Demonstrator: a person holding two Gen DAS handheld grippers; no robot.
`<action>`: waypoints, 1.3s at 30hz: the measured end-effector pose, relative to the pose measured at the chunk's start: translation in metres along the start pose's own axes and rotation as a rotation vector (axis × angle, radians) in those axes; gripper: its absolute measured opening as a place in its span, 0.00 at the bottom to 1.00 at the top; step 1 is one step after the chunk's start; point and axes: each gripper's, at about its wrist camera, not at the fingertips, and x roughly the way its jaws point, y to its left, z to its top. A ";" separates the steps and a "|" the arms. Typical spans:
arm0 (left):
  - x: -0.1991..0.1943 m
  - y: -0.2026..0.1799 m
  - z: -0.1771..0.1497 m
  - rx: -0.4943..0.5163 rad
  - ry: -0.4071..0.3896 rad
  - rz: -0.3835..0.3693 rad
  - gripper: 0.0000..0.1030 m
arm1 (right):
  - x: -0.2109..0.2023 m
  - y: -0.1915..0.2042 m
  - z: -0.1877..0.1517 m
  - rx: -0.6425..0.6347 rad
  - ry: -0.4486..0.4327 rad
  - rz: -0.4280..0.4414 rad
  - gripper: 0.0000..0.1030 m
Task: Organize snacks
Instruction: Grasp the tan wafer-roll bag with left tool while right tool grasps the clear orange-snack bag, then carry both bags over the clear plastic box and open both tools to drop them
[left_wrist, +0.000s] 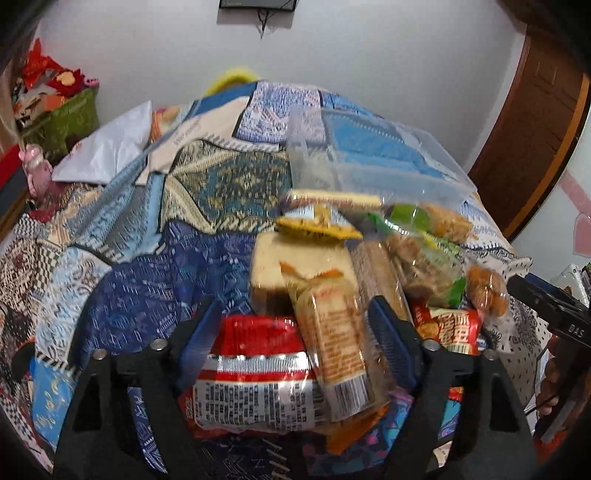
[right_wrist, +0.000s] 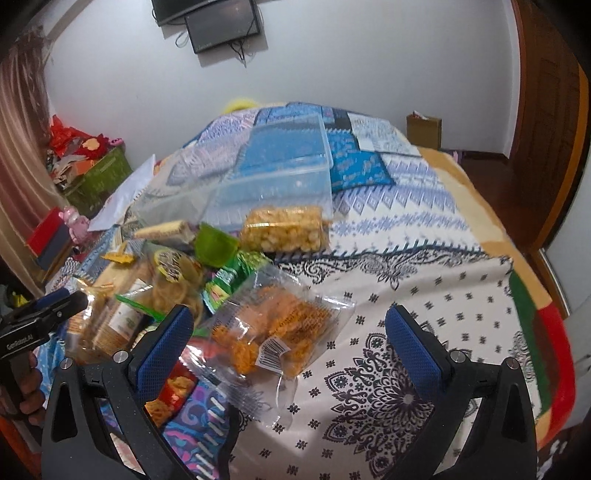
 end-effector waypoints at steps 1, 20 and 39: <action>0.001 0.000 -0.001 -0.004 0.005 -0.007 0.74 | 0.002 0.001 0.000 -0.004 0.006 -0.001 0.97; 0.006 -0.021 -0.010 0.081 0.027 -0.024 0.35 | 0.026 -0.011 -0.003 0.074 0.084 0.065 0.63; -0.045 -0.029 0.035 0.101 -0.169 -0.016 0.30 | -0.019 -0.007 0.028 0.000 -0.081 -0.020 0.54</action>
